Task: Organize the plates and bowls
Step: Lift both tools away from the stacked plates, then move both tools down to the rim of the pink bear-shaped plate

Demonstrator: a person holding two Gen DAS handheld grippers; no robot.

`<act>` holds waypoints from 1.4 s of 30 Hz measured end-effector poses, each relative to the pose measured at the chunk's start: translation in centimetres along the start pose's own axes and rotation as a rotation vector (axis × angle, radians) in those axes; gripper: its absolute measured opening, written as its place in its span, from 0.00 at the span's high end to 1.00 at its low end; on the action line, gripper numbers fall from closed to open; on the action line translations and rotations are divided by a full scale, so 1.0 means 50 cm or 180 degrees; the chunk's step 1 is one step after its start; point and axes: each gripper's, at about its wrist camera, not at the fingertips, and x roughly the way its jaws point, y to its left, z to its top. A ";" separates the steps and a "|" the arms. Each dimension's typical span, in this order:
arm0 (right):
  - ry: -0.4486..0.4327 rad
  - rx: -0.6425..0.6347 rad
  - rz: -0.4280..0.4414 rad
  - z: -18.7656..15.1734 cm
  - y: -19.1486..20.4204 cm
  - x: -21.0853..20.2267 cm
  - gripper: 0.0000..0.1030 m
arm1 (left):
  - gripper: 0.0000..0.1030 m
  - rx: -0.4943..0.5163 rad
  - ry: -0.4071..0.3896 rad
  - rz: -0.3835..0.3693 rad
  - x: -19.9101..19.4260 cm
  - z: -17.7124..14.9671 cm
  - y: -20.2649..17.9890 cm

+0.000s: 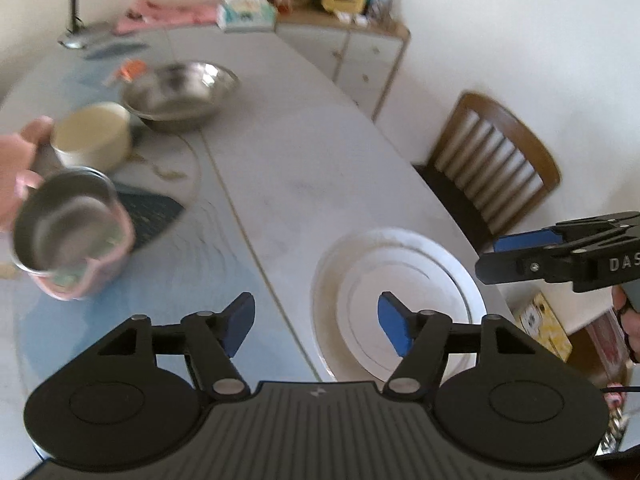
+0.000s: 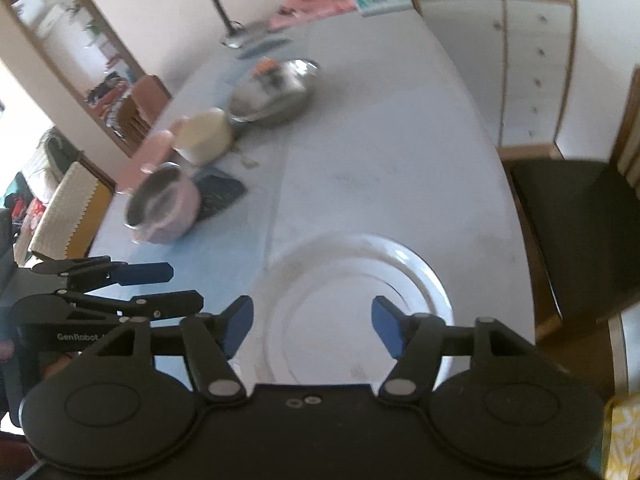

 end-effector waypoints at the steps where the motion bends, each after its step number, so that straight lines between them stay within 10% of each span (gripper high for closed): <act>1: -0.0035 -0.0043 0.0020 0.007 0.013 -0.003 0.31 | 0.34 -0.0012 -0.0060 0.0043 -0.014 0.001 0.006; 18: -0.0434 -0.0918 0.0099 0.155 0.209 0.039 0.01 | 0.24 -0.0357 -0.0833 0.0778 -0.154 0.035 0.126; 26: -0.0435 -0.1135 -0.0215 0.303 0.300 0.156 0.01 | 0.00 -0.0742 -0.0906 0.1277 -0.139 0.120 0.255; 42: -0.0177 -0.1450 -0.0274 0.456 0.500 0.449 0.02 | 0.00 -0.1237 -0.0751 0.2382 -0.056 0.263 0.554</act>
